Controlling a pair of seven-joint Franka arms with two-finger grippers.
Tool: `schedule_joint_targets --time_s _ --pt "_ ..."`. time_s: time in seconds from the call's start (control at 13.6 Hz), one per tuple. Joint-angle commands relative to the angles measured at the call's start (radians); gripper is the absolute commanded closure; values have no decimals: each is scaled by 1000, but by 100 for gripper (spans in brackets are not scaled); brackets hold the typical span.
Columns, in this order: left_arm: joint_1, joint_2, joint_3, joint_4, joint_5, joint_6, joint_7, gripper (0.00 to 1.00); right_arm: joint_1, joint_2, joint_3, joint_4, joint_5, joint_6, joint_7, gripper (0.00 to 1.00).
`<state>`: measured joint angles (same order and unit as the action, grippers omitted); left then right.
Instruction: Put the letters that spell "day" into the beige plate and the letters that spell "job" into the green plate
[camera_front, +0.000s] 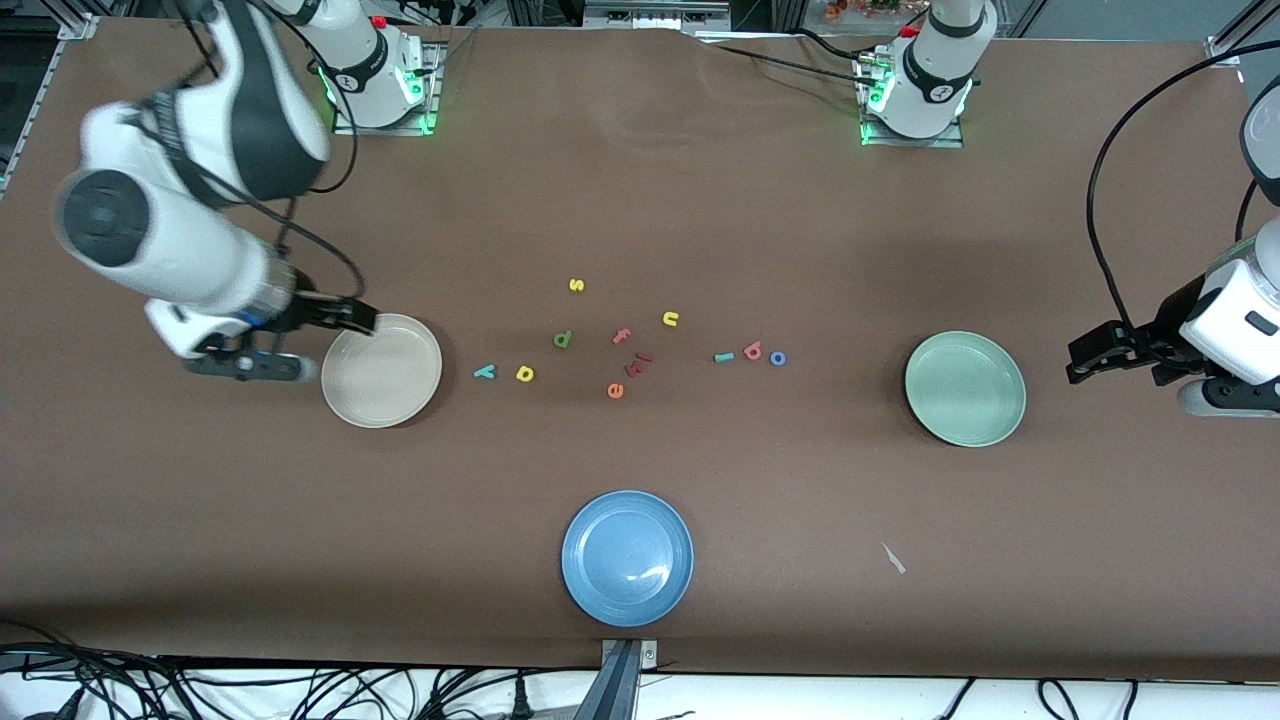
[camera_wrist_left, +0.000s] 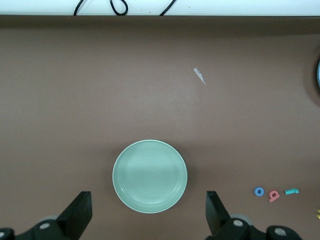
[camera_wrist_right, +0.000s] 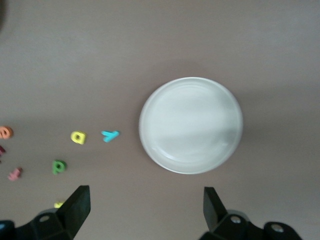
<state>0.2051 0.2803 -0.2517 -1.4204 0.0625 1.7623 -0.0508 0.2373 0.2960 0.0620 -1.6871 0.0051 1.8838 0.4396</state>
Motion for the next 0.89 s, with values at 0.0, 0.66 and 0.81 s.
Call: schedule_joint_targets --time_s 0.0,0.66,0.81 --pt "1 5 2 -28 -23 -4 17 0 68 104 -4 26 -20 114 210 0" --pt "-139 62 2 -156 -35 -60 -117 0 237 385 -7 90 -24 282 855 0" --pt "-188 98 0 -170 -42 -53 -266 0 237 397 -7 93 -24 297 950 1"
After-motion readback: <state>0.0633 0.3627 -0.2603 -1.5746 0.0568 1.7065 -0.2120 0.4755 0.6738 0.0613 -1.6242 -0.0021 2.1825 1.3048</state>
